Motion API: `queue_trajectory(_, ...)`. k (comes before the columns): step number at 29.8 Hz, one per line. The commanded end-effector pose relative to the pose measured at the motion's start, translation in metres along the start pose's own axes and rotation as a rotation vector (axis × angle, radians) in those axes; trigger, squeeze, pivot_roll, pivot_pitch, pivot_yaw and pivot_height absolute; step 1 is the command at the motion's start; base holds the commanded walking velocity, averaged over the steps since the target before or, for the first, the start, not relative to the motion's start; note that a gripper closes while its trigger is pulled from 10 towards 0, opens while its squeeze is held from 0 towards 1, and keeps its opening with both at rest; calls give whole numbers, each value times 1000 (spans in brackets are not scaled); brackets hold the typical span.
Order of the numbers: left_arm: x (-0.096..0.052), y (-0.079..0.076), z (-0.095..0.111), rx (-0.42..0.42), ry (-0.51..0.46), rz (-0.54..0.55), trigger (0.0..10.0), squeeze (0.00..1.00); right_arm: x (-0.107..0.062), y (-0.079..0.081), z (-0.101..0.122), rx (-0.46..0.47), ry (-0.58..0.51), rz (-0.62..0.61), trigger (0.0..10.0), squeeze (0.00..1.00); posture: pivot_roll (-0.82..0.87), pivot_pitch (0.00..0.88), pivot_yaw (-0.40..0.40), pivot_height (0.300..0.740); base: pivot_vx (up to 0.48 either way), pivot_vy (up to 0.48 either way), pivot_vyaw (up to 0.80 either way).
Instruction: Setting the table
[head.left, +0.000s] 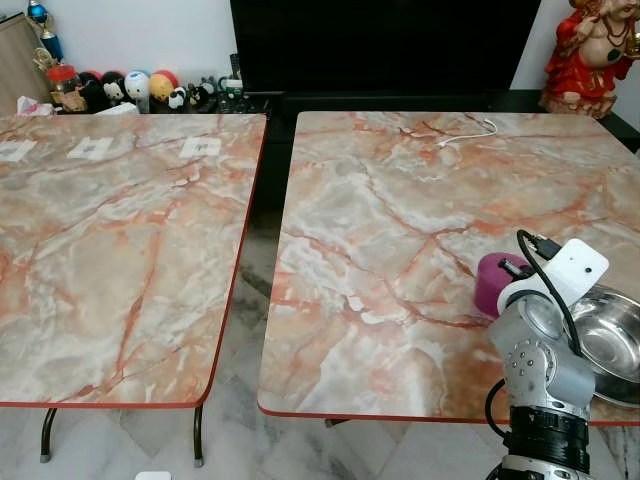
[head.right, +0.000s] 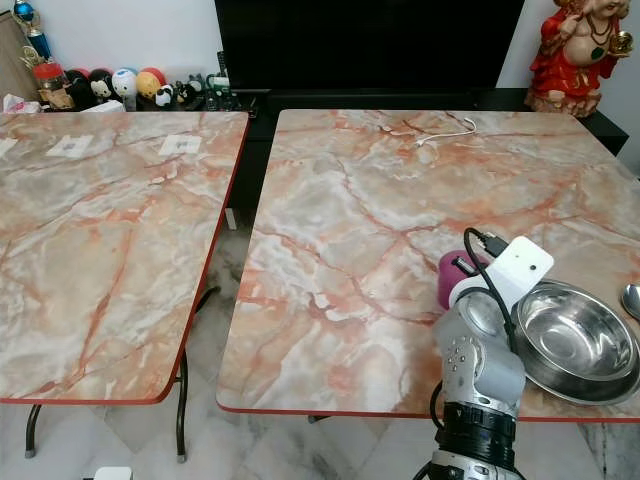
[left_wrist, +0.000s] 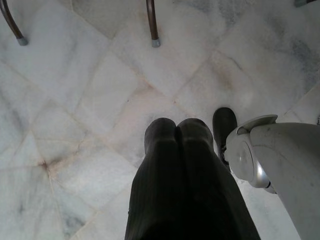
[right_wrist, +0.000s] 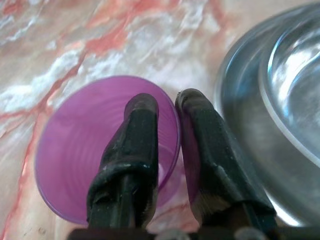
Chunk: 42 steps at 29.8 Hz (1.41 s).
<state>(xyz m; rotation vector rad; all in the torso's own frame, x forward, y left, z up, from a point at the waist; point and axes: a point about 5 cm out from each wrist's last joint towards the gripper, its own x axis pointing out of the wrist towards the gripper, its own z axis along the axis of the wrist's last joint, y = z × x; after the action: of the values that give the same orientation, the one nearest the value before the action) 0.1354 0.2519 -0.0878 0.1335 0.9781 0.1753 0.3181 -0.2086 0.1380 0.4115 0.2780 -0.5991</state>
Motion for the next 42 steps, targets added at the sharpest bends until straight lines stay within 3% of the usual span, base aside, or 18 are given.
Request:
queue_trajectory(1,-2,4,-8,4,31,7,10000,0,0,3,-1,10,10,12,10000,0,-10,22,-2,740,0,0,0)
queue_trajectory(25,-2,3,-8,1,34,5,10000,0,0,5,4,22,-12,27,10000,0,-12,20,-4,740,0,0,0)
queue_trajectory(26,-2,3,-8,1,34,5,10000,0,0,5,4,23,-13,23,10000,698,-12,20,-4,740,0,0,0)
queue_trajectory(27,-2,3,-9,1,34,5,10000,0,0,5,4,24,-13,20,10000,698,-12,20,-4,740,0,0,0)
queue_trajectory(28,-2,3,-9,1,34,6,10000,0,0,5,4,26,-16,18,10000,988,-11,19,-4,740,0,0,0)
queue_trajectory(30,-2,3,-9,2,35,5,10000,0,0,5,5,28,-18,20,10000,996,-11,19,-4,740,0,0,0)
queue_trajectory(31,-2,3,-9,2,35,5,10000,0,0,6,5,29,-20,22,10000,996,-11,19,-4,740,0,0,0)
queue_trajectory(32,-2,3,-9,2,35,5,10000,0,0,6,6,33,-21,24,10000,663,-11,19,-4,740,0,0,0)
queue_trajectory(33,-2,3,-9,2,35,5,10000,0,0,6,6,33,-21,24,10000,663,-11,19,-4,740,0,0,0)
queue_trajectory(34,-2,3,-9,2,35,5,10000,0,0,6,6,34,-23,24,10000,0,-11,19,-4,740,0,0,0)
queue_trajectory(42,-2,3,-9,3,36,6,10000,0,-2,8,10,59,-47,29,10000,0,-12,17,-3,740,0,0,0)
